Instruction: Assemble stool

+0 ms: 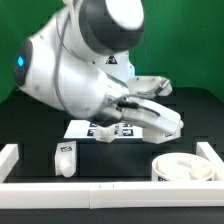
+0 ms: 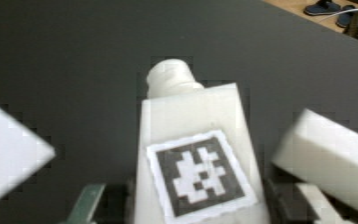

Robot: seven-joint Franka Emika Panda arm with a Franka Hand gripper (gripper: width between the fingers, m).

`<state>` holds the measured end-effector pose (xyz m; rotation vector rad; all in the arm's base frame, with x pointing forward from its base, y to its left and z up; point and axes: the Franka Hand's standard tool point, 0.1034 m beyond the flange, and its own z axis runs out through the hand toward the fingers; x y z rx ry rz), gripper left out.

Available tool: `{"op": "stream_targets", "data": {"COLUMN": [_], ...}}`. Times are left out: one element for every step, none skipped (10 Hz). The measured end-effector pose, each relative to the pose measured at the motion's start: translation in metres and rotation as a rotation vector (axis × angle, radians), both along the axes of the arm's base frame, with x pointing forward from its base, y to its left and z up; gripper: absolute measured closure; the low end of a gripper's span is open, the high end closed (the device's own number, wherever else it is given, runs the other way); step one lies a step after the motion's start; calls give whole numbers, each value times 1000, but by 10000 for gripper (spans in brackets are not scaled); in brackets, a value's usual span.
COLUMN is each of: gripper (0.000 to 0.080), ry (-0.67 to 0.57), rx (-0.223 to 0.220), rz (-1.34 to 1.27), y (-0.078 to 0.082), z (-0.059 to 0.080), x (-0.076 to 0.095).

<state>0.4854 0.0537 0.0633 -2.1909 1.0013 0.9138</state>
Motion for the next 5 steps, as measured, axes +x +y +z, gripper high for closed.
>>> {"op": "stream_targets", "data": {"gripper": [476,476,476,476,476], "ry": [-78,-141,-186,-229,-289], "rx": [-39,-100,-163,-218,-278], "rz": [40,27,12,-3,-12], "y": [1,2,1,0,-1], "z": [20,20,17,16,17], "x": [12,19,18,19,23]}}
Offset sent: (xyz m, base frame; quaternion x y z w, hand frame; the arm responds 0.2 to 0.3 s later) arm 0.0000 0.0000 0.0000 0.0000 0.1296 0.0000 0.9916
